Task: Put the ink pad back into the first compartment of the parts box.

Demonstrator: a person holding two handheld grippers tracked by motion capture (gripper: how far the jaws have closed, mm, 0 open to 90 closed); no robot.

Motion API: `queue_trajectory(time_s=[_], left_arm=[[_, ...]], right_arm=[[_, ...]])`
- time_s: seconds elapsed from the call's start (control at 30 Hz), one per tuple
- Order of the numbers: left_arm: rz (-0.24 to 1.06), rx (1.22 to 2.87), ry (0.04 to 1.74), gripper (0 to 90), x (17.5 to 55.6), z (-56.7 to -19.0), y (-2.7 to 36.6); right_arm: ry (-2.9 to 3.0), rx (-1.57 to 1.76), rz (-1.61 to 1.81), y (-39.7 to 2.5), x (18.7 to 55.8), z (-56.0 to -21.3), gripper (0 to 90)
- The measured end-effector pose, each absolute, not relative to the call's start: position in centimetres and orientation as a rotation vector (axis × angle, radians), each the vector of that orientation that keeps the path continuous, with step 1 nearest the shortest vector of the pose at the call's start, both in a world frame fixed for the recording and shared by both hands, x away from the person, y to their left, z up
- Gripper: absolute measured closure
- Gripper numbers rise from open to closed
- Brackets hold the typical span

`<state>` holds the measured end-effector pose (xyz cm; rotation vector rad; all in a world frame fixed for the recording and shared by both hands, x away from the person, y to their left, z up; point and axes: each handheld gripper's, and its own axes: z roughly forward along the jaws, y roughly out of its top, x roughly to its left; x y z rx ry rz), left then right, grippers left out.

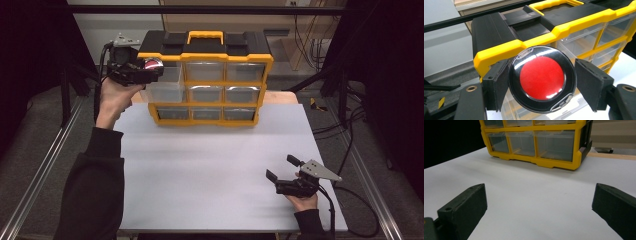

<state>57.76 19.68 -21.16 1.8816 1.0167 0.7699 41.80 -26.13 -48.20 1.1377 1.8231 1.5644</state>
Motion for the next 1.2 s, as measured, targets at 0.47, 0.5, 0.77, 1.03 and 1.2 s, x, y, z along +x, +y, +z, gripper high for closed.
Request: queue_trajectory(time_s=[0.47, 0.5, 0.77, 1.03, 1.2], left_arm=[[0.754, 1.896, 1.040, 29.3, 59.0, -22.1, 19.8], [0.754, 1.899, 1.043, 29.3, 59.1, -22.2, 19.8], [0.747, 1.910, 1.050, 29.3, 59.3, -22.7, 19.8], [0.730, 1.920, 1.071, 29.3, 59.3, -23.2, 19.9], [0.734, 1.927, 1.069, 29.3, 59.2, -23.3, 20.0]], right_arm=[[1.820, 1.139, 1.565, -26.1, 41.8, -48.2, 0.4], [1.819, 1.140, 1.564, -26.1, 41.8, -48.2, 0.4], [1.819, 1.138, 1.564, -26.2, 41.8, -48.2, 0.4], [1.818, 1.137, 1.566, -26.2, 41.8, -48.2, 0.4], [1.821, 1.137, 1.564, -26.1, 41.8, -48.2, 0.4]])
